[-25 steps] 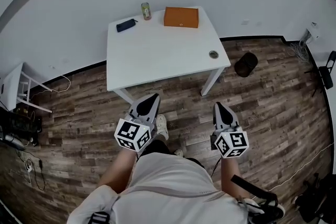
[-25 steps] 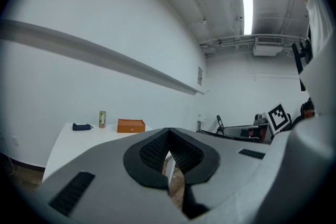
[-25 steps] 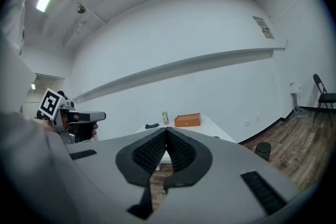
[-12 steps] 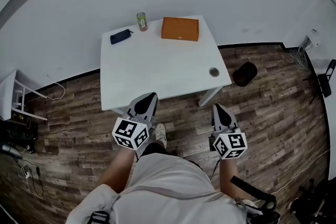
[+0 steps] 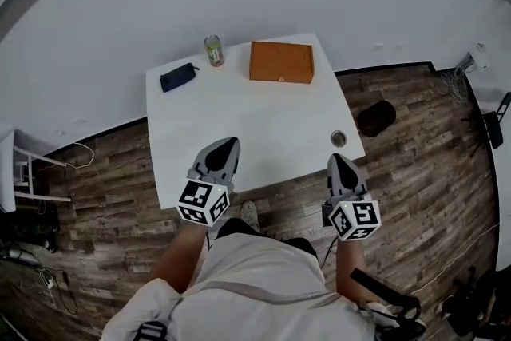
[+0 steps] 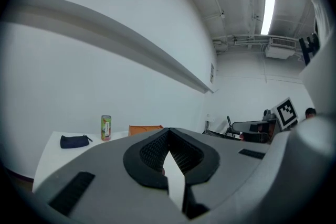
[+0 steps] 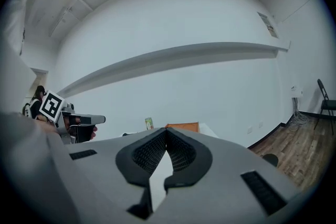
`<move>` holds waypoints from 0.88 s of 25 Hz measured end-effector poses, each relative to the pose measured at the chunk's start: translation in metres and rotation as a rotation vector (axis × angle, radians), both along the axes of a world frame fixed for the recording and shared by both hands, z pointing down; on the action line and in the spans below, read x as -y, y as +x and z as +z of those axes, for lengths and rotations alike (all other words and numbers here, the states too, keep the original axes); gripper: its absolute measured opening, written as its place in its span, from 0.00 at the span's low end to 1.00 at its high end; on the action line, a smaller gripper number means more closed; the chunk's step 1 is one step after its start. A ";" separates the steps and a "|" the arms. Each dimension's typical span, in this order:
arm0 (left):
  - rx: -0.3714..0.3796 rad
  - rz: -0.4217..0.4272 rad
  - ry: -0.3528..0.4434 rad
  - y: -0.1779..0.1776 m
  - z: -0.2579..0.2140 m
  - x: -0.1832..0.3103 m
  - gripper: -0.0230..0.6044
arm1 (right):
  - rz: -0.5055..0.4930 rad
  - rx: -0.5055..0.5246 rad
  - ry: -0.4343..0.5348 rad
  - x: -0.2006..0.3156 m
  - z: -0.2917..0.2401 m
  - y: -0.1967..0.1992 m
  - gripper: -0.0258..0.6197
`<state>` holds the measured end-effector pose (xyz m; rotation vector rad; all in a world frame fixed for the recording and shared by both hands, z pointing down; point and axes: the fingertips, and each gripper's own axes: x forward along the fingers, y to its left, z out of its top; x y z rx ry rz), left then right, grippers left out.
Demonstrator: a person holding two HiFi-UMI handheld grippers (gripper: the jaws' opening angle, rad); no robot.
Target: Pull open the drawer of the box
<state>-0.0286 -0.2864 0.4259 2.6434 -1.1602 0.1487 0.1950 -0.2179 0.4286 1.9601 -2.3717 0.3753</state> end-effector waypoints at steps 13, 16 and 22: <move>-0.017 -0.082 -0.088 0.007 0.029 0.064 0.05 | -0.102 -0.019 -0.037 0.089 0.006 -0.003 0.04; -0.019 -0.112 -0.103 0.021 0.034 0.072 0.05 | -0.142 -0.016 -0.045 0.101 0.008 0.009 0.04; -0.005 -0.111 -0.119 0.068 0.049 0.100 0.06 | -0.163 -0.007 -0.090 0.116 0.026 0.045 0.04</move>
